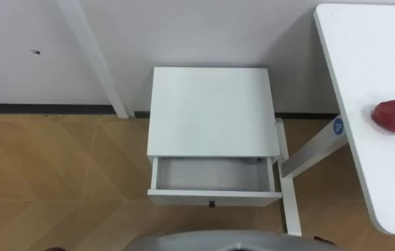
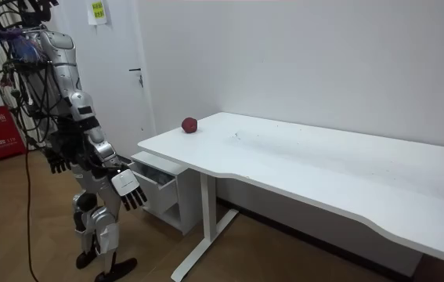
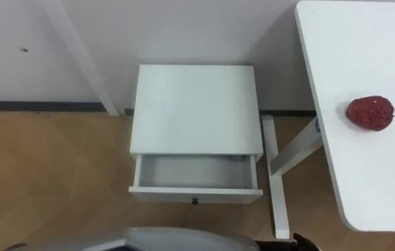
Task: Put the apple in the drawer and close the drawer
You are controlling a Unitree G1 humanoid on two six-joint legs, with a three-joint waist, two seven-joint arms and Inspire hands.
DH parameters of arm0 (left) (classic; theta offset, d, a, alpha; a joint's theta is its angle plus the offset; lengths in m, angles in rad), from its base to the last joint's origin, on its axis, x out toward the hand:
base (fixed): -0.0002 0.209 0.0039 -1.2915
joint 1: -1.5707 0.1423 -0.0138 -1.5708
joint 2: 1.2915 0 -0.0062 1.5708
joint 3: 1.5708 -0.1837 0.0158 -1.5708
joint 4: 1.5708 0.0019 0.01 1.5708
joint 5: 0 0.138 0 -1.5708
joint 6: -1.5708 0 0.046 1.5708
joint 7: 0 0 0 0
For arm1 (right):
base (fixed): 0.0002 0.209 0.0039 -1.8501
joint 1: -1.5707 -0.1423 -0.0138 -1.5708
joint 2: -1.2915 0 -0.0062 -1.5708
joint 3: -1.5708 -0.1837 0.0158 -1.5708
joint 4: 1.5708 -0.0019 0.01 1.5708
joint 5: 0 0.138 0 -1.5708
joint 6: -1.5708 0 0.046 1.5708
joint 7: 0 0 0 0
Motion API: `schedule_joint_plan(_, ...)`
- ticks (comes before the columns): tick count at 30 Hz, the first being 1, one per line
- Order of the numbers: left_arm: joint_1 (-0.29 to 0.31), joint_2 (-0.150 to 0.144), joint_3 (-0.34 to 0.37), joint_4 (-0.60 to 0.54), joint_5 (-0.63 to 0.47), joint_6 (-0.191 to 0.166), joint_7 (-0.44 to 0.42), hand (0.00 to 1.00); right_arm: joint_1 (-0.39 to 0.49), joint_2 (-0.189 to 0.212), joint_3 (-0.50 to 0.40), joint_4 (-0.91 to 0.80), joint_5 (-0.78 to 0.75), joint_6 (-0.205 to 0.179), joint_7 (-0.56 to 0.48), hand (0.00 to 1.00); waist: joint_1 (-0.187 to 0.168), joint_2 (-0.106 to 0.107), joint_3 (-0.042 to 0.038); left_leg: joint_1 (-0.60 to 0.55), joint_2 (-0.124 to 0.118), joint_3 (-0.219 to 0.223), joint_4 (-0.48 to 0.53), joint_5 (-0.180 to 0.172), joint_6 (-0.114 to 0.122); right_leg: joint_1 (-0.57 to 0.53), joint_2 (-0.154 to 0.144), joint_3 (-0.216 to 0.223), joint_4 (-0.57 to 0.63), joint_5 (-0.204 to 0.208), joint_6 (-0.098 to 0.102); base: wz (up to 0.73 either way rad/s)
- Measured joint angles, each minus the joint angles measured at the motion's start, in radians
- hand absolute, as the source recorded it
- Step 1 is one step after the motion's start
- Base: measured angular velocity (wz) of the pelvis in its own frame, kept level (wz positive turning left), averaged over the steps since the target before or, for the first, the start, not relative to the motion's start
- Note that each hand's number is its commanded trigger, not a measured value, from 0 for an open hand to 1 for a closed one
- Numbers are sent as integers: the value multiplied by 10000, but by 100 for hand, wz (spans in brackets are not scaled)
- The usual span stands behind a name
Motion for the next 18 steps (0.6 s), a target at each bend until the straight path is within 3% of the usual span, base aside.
schedule_joint_plan(7,1,4,46,0,-12,100,176,0,-38,0,-7,18,34,72,-15,0,-5,14,-1,5,0,10,-3,0,0,27,1,15,4,0,0,0)
schedule_joint_plan(10,-103,2,98,-1,-43,146,268,0,-46,2,-24,42,776,99,-44,0,-25,24,2,61,-1,14,-19,1,1,35,0,23,-1,0,0,0)
schedule_joint_plan(13,-147,-6,121,-18,-225,145,401,0,15,34,-459,44,1991,100,-164,0,-52,37,26,168,-2,24,-69,1,1,144,5,36,2,0,0,0)
schedule_joint_plan(16,-5,-16,586,-37,-288,32,455,0,52,96,-1646,23,4139,120,-248,0,-238,1,37,269,-7,26,-120,1,0,219,6,36,-6,-5,5,-1)
schedule_joint_plan(18,152,-10,839,-39,-649,7,611,0,59,96,-2884,-251,6524,214,-433,0,-498,0,17,500,0,124,-221,1,0,334,14,60,-1,-22,26,-9)
